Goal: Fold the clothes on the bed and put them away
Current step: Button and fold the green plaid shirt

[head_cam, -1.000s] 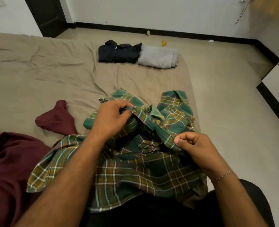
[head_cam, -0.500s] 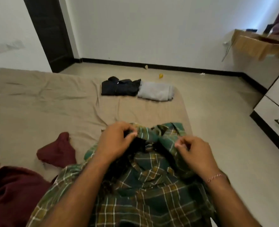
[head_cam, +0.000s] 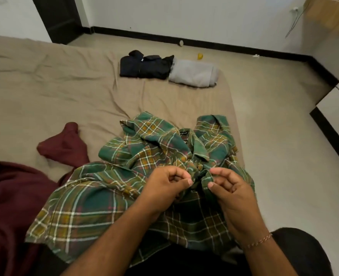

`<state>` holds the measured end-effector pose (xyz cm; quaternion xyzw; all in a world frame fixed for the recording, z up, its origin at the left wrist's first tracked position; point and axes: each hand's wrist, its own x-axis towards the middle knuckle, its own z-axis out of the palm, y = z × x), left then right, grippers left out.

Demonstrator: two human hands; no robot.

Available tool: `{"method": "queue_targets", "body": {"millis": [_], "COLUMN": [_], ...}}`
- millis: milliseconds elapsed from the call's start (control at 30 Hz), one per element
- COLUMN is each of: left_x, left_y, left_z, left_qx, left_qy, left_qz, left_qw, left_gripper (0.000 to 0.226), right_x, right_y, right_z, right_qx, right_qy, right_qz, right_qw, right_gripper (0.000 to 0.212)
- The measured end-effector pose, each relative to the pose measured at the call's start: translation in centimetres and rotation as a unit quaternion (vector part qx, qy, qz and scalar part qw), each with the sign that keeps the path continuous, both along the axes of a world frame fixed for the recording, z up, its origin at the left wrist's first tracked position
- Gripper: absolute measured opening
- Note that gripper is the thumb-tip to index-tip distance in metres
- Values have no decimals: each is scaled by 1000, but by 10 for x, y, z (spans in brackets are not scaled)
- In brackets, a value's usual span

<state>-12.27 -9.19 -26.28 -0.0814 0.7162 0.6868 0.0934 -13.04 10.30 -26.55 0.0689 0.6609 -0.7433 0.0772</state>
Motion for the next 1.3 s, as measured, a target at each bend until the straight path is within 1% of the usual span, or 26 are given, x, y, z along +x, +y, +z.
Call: {"method": "queue_targets", "body": {"millis": [100, 233, 433, 667, 767, 833, 967, 1067, 1300], "left_x": [-4, -7, -9, -10, -10, -10, -9, -9, -9], "left_y": [9, 14, 16, 16, 16, 16, 16, 15, 17], "left_z": [-6, -10, -14, -14, -16, -16, -14, -14, -15], "left_qx": [52, 85, 51, 28, 14, 19, 60, 82, 62], "left_qy": [-5, 2, 47, 61, 57, 51, 37, 34, 27], "left_qz": [14, 24, 28, 22, 22, 25, 45, 61, 58], "left_qw": [999, 996, 997, 998, 998, 998, 997, 994, 996], "left_gripper": [11, 14, 11, 8, 5, 3, 3, 3, 4], "right_x": [-2, -4, -4, -3, -2, -2, -1, 0, 2], "right_y": [-9, -16, -19, -21, -23, -24, -26, -31, -35], "right_z": [-3, -6, -10, -8, -9, -11, -12, -10, -10], "right_qx": [8, 3, -11, -18, -5, 2, 10, 36, 26], "right_qy": [27, 55, 52, 57, 65, 68, 74, 88, 74], "right_qz": [-6, -33, -48, -57, -59, -61, -66, -66, -110], "right_qw": [1000, 998, 997, 997, 996, 996, 995, 993, 991], "right_gripper": [37, 42, 42, 39, 37, 37, 36, 34, 34]}}
